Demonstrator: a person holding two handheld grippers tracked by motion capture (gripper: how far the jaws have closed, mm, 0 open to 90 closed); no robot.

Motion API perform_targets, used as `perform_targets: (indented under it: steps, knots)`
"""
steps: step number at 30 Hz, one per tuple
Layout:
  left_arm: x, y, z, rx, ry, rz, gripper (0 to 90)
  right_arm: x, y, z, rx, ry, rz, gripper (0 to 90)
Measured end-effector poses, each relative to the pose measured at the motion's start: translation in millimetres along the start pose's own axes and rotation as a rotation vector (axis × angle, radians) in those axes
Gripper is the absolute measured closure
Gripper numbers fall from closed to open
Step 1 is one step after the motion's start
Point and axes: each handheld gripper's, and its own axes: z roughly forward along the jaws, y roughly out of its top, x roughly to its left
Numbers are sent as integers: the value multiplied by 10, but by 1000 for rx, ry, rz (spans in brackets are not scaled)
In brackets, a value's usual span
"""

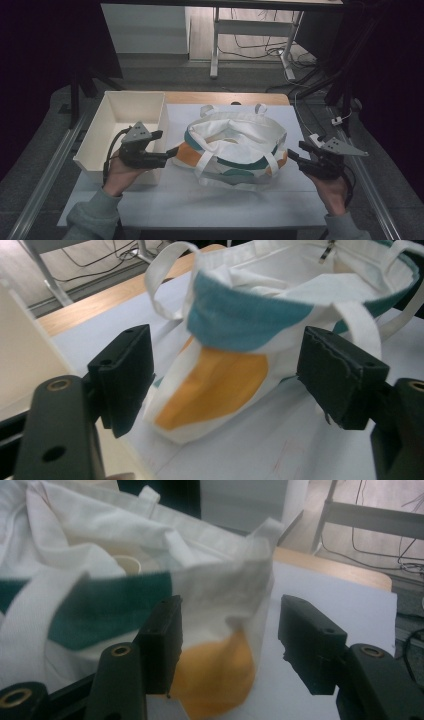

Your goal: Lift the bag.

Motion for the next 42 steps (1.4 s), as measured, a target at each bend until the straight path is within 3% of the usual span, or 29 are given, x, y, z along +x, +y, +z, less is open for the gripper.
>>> perform_targets:
  steps: [10,22,30,42]
  knots:
    - [82,-359,-179,29,30,-58,199,63,-273,24,65,-3,-25,437]
    - [127,-714,-100,98,10,-121,195,121,-475,110,113,11,-58,435]
    - [133,-790,-40,122,1,-130,194,143,-578,190,155,23,-78,433]
    - [129,-786,-27,126,2,-127,194,150,-570,194,150,23,-82,433]
